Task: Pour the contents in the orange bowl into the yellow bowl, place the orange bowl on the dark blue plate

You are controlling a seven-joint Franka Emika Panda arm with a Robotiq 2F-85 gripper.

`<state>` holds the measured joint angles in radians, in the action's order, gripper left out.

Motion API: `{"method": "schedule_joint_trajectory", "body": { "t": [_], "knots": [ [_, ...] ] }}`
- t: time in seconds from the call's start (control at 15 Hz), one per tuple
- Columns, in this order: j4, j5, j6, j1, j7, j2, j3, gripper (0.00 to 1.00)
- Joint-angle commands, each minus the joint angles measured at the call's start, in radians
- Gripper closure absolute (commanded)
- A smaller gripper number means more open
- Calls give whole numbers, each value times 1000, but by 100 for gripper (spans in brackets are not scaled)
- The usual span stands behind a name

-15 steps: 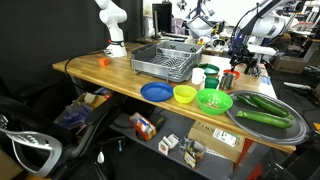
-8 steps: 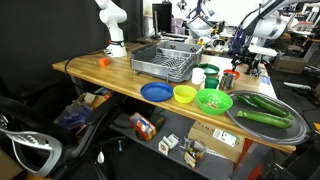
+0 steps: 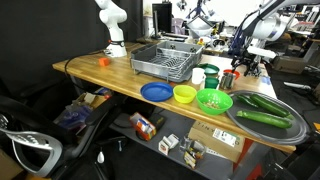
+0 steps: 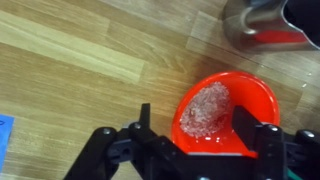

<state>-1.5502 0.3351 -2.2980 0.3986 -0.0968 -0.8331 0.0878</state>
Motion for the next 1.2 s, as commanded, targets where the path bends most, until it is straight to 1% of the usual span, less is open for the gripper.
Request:
{"method": "schedule_joint_trajectory", "body": {
  "t": [0.0,0.4,0.53,0.8,1.13],
  "knots": [
    [25,30,29,32,5,-16,-22,47],
    [31,52,32,42,-1,-29,-34,89],
    [32,55,31,42,-1,-28,-36,100],
    [30,65,36,48,-12,-24,-45,98],
    [19,60,47,51,-9,-16,-37,98]
  ]
}}
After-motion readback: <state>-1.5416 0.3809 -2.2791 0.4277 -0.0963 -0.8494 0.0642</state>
